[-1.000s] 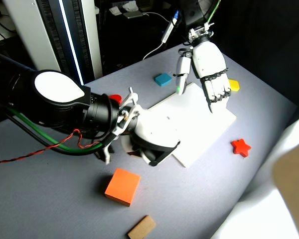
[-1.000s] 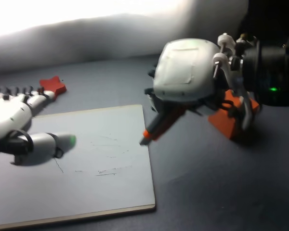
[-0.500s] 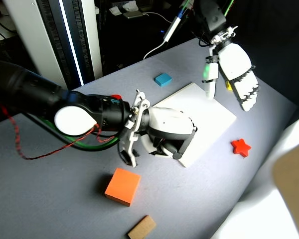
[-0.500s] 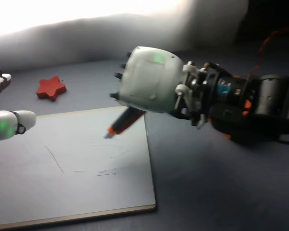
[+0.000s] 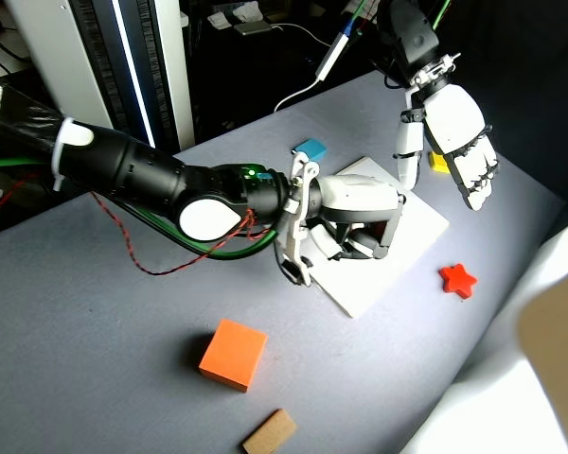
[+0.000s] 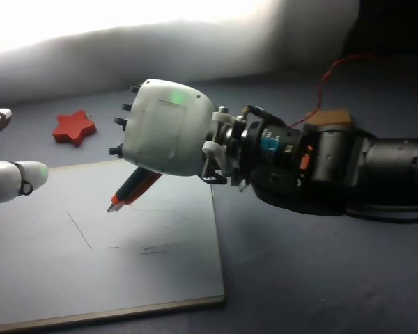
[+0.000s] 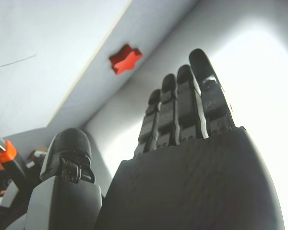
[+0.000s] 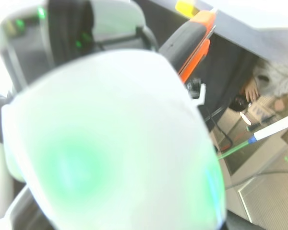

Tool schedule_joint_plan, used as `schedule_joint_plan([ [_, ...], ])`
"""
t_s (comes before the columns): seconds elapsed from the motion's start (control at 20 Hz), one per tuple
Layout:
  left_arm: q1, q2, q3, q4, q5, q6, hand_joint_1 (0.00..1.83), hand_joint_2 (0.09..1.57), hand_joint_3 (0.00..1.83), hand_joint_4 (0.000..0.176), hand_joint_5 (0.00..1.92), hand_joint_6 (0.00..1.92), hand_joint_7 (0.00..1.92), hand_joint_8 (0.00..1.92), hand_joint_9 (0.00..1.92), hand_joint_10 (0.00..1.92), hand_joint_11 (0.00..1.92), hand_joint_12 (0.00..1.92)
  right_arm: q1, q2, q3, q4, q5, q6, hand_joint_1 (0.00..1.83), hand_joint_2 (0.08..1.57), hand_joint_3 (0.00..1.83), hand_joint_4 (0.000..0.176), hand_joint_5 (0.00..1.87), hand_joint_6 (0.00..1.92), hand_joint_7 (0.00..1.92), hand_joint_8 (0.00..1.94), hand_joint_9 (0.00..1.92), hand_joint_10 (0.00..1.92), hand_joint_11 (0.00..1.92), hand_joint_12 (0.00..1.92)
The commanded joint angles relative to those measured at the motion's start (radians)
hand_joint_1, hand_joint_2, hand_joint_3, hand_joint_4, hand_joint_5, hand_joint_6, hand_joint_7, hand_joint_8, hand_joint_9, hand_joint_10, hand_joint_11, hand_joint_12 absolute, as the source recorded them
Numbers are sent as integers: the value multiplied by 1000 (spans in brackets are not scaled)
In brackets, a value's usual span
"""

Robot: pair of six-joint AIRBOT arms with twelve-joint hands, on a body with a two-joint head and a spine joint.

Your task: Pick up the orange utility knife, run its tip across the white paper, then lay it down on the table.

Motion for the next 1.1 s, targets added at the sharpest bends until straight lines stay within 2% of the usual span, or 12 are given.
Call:
schedule_joint_plan([
  [0.0,-2,3,8,41,-79,-4,0,1279,1,0,0,0,12,3,61,2,0,666,6,-9,10,13,138,-9,1491,1094,435,176,1478,1921,1626,1941,1734,1921,1809,1921],
  [0.2,-3,-9,20,42,-79,-9,0,1271,0,0,0,0,2,1,55,0,0,637,0,-48,43,-5,148,27,1498,1115,432,176,1440,1921,1609,1941,1718,1921,1797,1921],
  [0.3,-3,-22,26,42,-79,-15,0,1271,0,0,0,0,13,4,65,4,0,657,-5,-62,66,-114,154,65,1501,1114,426,176,1423,1921,1583,1941,1719,1921,1800,1921],
  [0.5,3,-27,19,42,-79,-18,0,1273,0,0,0,0,17,4,52,3,0,597,-15,-89,105,-134,189,66,1507,1105,410,176,1426,1921,1622,1941,1739,1921,1805,1921],
  [0.65,7,-27,19,42,-79,-19,0,1284,5,4,0,0,23,1,63,5,0,570,-15,-107,154,-242,209,97,1509,1104,401,176,1457,1921,1618,1941,1719,1921,1784,1921],
  [0.8,12,-27,24,42,-84,-27,0,1279,2,0,0,0,16,0,60,4,0,572,-17,-105,172,-298,206,124,1493,1129,382,176,1466,1921,1613,1941,1727,1921,1791,1921],
  [0.9,10,-27,29,42,-89,-30,0,1280,2,1,0,0,9,0,54,1,0,572,-24,-97,174,-299,210,126,1504,1119,374,176,1475,1921,1622,1941,1731,1921,1789,1921],
  [0.95,8,-27,30,42,-89,-31,0,1279,1,0,0,0,15,2,64,4,0,633,-29,-90,174,-299,215,126,1497,1126,375,176,1484,1921,1627,1941,1732,1921,1789,1921],
  [1.05,8,-27,27,42,-89,-33,0,1275,0,1,0,0,22,2,64,3,0,609,-37,-79,175,-304,222,126,1506,1132,370,176,1483,1921,1628,1941,1733,1921,1791,1921],
])
